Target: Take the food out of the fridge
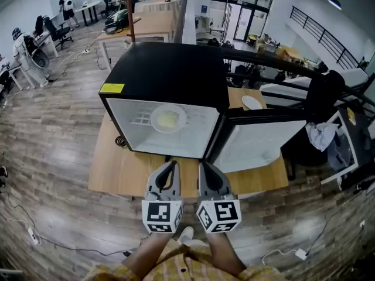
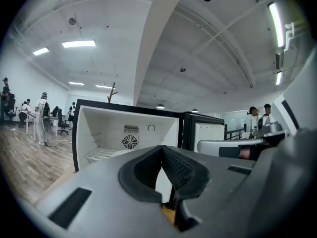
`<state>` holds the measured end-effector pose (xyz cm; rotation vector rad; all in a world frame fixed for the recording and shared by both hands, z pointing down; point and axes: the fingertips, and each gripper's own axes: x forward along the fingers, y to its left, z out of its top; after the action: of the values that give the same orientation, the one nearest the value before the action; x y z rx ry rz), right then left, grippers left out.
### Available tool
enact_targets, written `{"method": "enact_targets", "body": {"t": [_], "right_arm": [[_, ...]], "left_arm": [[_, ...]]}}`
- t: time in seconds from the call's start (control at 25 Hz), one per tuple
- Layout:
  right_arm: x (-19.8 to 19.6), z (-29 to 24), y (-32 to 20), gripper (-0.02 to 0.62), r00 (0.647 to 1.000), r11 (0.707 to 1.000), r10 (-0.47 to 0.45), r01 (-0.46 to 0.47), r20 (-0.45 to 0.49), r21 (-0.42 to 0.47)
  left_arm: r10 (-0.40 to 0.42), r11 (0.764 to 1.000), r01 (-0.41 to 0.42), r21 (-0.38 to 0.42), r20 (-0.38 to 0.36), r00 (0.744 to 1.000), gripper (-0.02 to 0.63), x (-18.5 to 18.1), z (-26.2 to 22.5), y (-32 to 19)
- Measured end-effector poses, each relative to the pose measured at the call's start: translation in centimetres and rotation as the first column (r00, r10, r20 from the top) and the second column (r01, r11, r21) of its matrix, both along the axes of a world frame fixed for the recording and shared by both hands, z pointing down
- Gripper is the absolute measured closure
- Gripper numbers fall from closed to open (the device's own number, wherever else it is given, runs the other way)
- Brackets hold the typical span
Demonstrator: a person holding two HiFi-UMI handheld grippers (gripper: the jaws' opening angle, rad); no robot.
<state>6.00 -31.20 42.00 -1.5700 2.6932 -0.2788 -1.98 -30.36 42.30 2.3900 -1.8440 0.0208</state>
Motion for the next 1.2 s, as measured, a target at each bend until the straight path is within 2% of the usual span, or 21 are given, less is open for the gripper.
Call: {"method": "enact_targets", "body": {"t": [0.44,0.6,0.72,0.76,0.8,0.84,0.92,0.96,1.12,1.2], "right_arm": [[-1.8,-0.8,-3.3,0.594,1.0,0.999,0.03,-0.03,0.001,0.011],[-2.2,-0.3,-3.9,0.594,0.999,0.999,0.041,-0.041,-0.002,0.002],[-2.3,-0.3,-4.3,0.594,0.999,0.999,0.05,-0.05,-0.009,0.0],[-2.3,-0.2,-4.4,0.594,0.999,0.999,0.052,-0.052,-0.011,-0.001],[-2.3,-0.2,-4.4,0.594,0.998,0.999,0.054,-0.055,-0.014,-0.001],[-2.3,-0.1,-4.5,0.594,0.998,0.998,0.057,-0.057,-0.018,-0.002],[-2.2,-0.1,-4.6,0.594,0.998,0.998,0.061,-0.061,-0.027,-0.002],[-2.2,0.0,-4.7,0.594,0.998,0.998,0.063,-0.063,-0.03,-0.003],[-1.8,0.1,-5.1,0.594,0.996,0.996,0.084,-0.084,-0.032,-0.006],[-1.5,0.2,-5.3,0.594,0.995,0.995,0.096,-0.097,-0.032,-0.009]], "left_arm": [[-0.017,0.999,0.015,-0.03,-0.065,0.998,0.597,-3.1,0.1,-4.9],[-0.005,0.997,-0.005,-0.071,-0.146,0.989,0.534,-3.7,1.4,-6.2],[-0.006,0.991,-0.03,-0.127,-0.277,0.961,0.499,-4.1,3.0,-7.3],[-0.015,0.987,-0.04,-0.154,-0.343,0.939,0.489,-4.3,3.7,-7.6],[-0.031,0.981,-0.052,-0.185,-0.423,0.905,0.483,-4.6,4.6,-8.0],[-0.053,0.974,-0.068,-0.217,-0.512,0.858,0.482,-4.8,5.5,-8.4],[-0.106,0.959,-0.101,-0.265,-0.666,0.739,0.477,-5.3,7.1,-9.1],[-0.132,0.954,-0.111,-0.279,-0.72,0.681,0.476,-5.6,7.7,-9.5],[-0.235,0.94,-0.116,-0.321,-0.856,0.461,0.462,-6.7,9.6,-10.9],[-0.264,0.937,-0.119,-0.329,-0.888,0.376,0.453,-6.9,10.2,-11.6]]}}
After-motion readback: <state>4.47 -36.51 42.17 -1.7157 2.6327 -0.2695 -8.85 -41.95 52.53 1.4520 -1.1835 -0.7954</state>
